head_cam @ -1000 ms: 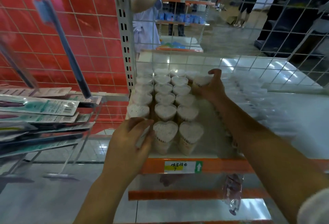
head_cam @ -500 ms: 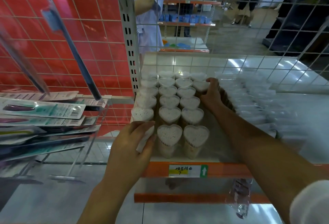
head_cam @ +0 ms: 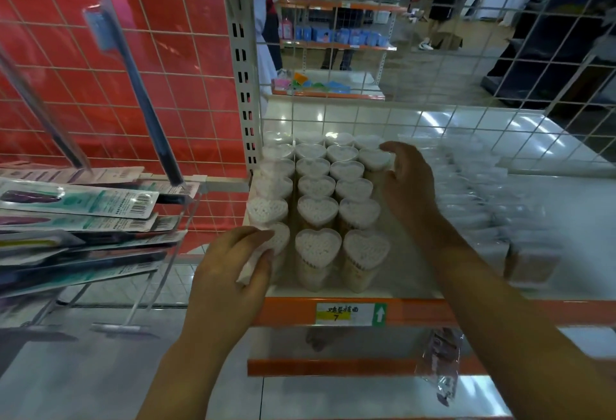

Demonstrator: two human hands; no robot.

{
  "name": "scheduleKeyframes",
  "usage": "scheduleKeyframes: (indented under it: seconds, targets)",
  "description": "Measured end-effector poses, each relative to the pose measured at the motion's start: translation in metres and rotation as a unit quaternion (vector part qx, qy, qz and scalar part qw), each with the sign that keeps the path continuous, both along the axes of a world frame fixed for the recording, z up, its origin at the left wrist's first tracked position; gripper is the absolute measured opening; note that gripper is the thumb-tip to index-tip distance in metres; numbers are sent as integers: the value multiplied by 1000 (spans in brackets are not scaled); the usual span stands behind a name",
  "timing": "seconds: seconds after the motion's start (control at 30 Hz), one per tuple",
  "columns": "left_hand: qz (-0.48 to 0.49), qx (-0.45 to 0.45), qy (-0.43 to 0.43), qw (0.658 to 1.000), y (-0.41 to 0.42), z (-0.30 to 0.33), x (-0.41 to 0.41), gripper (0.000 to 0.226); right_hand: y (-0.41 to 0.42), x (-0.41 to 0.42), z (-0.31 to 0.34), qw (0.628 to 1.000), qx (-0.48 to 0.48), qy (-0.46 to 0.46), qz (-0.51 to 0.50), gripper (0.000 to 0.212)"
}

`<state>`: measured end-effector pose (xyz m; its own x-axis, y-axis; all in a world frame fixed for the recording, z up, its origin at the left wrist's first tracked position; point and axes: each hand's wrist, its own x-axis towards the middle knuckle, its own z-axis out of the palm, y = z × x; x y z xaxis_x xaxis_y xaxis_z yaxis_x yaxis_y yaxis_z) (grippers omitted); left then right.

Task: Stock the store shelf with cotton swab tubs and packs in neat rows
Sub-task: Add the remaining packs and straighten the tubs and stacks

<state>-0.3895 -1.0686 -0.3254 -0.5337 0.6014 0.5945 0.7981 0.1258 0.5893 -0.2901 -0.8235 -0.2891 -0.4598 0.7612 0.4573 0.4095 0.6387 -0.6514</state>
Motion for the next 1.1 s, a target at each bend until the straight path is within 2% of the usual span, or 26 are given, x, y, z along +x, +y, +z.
scheduleKeyframes:
  seconds: [0.13, 0.23, 0.33, 0.5, 0.6, 0.8, 1.1]
  targets:
    - [-16, -8, 44, 999, -6, -11, -6, 35, -63, 35, -12, 993, 59, 36, 98, 22]
    - [-30, -7, 89, 996, -7, -17, -9, 37, -90, 48, -34, 989, 91, 37, 113, 35]
    - [-43, -6, 131, 990, -4, -23, -14, 39, -102, 53, -53, 980, 165, 35, 103, 37]
    - [-34, -20, 122, 992, 0, -36, -19, 37, -98, 53, -77, 973, 213, 43, 81, 49]
    - [-21, -8, 118, 993, 3, -37, -17, 33, -93, 51, -83, 965, 242, 66, 72, 37]
    - [-14, 4, 115, 993, 6, -36, -17, 29, -87, 45, -82, 961, 253, 85, 74, 26]
    - [0, 4, 125, 992, 11, -36, -20, 27, -79, 41, -86, 961, 235, 99, 106, 28]
